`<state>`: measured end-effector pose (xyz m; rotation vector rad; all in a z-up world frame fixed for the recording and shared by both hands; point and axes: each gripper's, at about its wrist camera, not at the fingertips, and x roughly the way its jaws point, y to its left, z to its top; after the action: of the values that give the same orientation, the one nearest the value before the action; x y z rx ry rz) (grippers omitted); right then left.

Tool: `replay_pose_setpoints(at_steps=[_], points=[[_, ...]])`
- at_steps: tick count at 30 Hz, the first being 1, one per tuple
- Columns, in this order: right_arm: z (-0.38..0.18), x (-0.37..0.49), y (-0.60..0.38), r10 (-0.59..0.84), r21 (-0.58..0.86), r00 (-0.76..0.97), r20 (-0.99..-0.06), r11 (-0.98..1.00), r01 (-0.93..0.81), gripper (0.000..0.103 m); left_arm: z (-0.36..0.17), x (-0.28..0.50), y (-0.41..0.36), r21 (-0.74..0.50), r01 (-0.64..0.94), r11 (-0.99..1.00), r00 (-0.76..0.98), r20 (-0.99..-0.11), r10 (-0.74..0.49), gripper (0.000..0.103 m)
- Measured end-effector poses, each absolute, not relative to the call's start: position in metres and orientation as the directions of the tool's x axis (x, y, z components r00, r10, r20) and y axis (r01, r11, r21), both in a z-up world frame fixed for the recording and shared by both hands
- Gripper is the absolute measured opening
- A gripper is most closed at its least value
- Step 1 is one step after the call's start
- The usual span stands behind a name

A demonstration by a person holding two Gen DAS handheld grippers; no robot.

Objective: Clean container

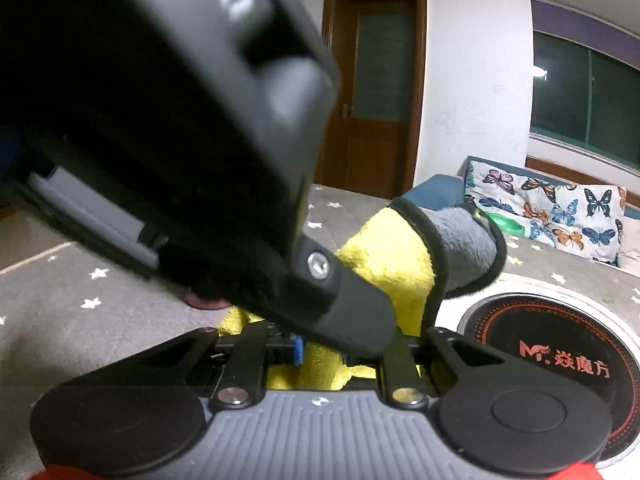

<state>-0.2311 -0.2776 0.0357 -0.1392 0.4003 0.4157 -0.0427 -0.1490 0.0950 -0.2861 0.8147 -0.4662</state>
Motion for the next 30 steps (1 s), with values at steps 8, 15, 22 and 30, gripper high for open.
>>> replay_pose_setpoints(at_steps=[8,15,22,30], points=[[0.039,-0.236,-0.277,0.379,-0.036,0.83,-0.409,0.902,-0.429,0.016,0.096,-0.043,-0.155,-0.28,0.31,0.908,0.668,-0.616,-0.418,0.071],[0.041,-0.24,-0.272,0.397,-0.054,0.828,-0.396,0.89,-0.453,0.016,0.089,-0.034,-0.156,-0.27,0.296,0.916,0.661,-0.635,-0.401,0.069],[0.043,-0.248,-0.27,0.414,-0.071,0.826,-0.383,0.878,-0.473,0.016,0.08,-0.021,-0.153,-0.274,0.286,0.918,0.633,-0.665,-0.395,0.039],[0.04,-0.248,-0.274,0.388,-0.071,0.822,-0.417,0.887,-0.456,0.016,0.079,-0.019,-0.141,-0.372,0.243,0.896,0.593,-0.674,-0.44,0.011]])
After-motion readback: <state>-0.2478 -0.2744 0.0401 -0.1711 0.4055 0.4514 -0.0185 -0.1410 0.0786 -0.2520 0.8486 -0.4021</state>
